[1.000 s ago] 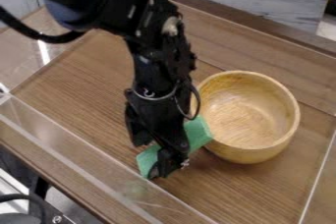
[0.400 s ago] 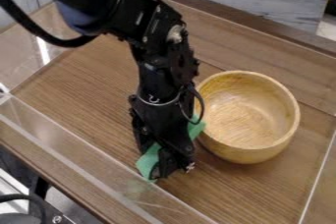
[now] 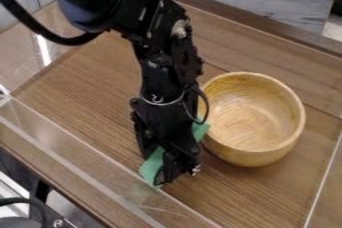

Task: Put the green block in the brown bowl

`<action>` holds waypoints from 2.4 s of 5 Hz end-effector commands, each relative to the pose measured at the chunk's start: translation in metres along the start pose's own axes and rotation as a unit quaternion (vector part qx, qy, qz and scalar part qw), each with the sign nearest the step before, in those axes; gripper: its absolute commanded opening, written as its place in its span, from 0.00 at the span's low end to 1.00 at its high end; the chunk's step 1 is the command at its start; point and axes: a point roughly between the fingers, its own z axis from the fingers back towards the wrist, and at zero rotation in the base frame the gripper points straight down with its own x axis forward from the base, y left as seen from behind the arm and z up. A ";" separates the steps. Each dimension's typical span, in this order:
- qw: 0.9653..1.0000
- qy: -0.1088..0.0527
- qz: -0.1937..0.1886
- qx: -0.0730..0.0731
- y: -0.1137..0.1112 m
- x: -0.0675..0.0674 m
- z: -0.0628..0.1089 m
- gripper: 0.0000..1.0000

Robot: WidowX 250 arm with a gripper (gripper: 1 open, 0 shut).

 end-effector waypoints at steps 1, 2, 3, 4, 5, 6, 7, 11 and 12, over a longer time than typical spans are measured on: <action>1.000 -0.014 0.014 -0.006 0.000 0.004 0.013 0.00; 1.000 -0.008 0.023 -0.015 -0.001 0.002 0.016 0.00; 0.999 -0.003 0.030 -0.023 -0.002 0.001 0.019 0.00; 0.999 0.000 0.036 -0.030 -0.002 0.002 0.023 0.00; 0.998 0.001 0.042 -0.036 -0.003 0.003 0.027 0.00; 0.998 0.001 0.047 -0.042 -0.002 0.004 0.030 0.00; 0.998 0.001 0.052 -0.047 -0.001 0.005 0.033 0.00; 0.995 0.000 0.071 -0.067 -0.002 0.007 0.046 0.00; 0.994 -0.006 0.078 -0.071 -0.008 0.011 0.066 0.00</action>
